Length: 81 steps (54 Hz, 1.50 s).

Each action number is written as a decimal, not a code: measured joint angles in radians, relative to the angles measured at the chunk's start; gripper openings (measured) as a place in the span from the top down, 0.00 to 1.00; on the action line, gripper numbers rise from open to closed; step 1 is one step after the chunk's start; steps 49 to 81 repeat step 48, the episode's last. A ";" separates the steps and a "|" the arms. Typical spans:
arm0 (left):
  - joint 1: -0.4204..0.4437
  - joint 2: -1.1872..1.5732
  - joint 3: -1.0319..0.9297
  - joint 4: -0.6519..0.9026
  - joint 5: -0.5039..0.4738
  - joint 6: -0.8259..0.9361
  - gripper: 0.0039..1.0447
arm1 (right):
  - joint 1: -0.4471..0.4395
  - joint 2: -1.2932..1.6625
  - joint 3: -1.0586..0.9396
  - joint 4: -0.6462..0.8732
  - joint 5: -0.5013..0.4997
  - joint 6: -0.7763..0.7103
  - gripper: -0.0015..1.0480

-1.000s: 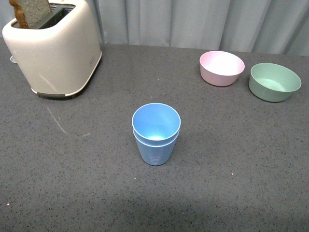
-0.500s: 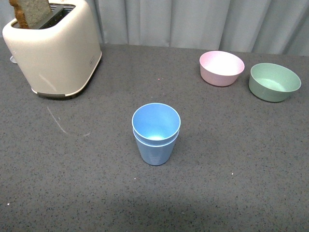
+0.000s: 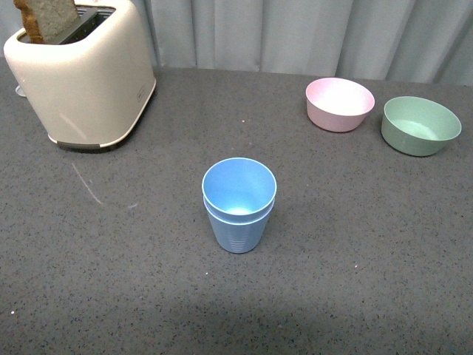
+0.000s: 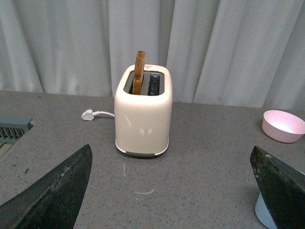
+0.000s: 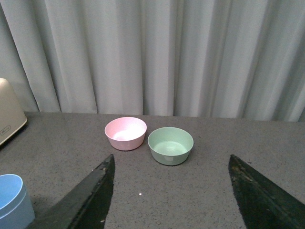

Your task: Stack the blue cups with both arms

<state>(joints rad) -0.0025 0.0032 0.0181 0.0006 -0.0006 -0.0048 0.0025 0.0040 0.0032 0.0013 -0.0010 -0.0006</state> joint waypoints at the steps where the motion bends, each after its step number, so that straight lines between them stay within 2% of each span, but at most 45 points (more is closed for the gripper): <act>1: 0.000 0.000 0.000 0.000 0.000 0.000 0.06 | 0.000 0.000 0.000 0.000 0.000 0.000 0.27; 6: 0.000 0.000 0.000 0.000 0.000 0.000 0.06 | 0.000 0.000 0.000 0.000 0.000 0.000 0.08; 7: 0.000 0.000 0.000 0.000 0.000 0.000 0.06 | 0.000 0.000 0.000 0.000 0.000 0.001 0.07; 10: 0.000 0.000 0.000 0.000 0.000 0.000 0.06 | 0.000 0.000 0.000 0.000 0.000 0.001 0.10; 81: 0.000 0.000 0.000 0.000 0.000 0.000 0.06 | 0.000 0.000 0.000 0.000 0.000 0.001 0.09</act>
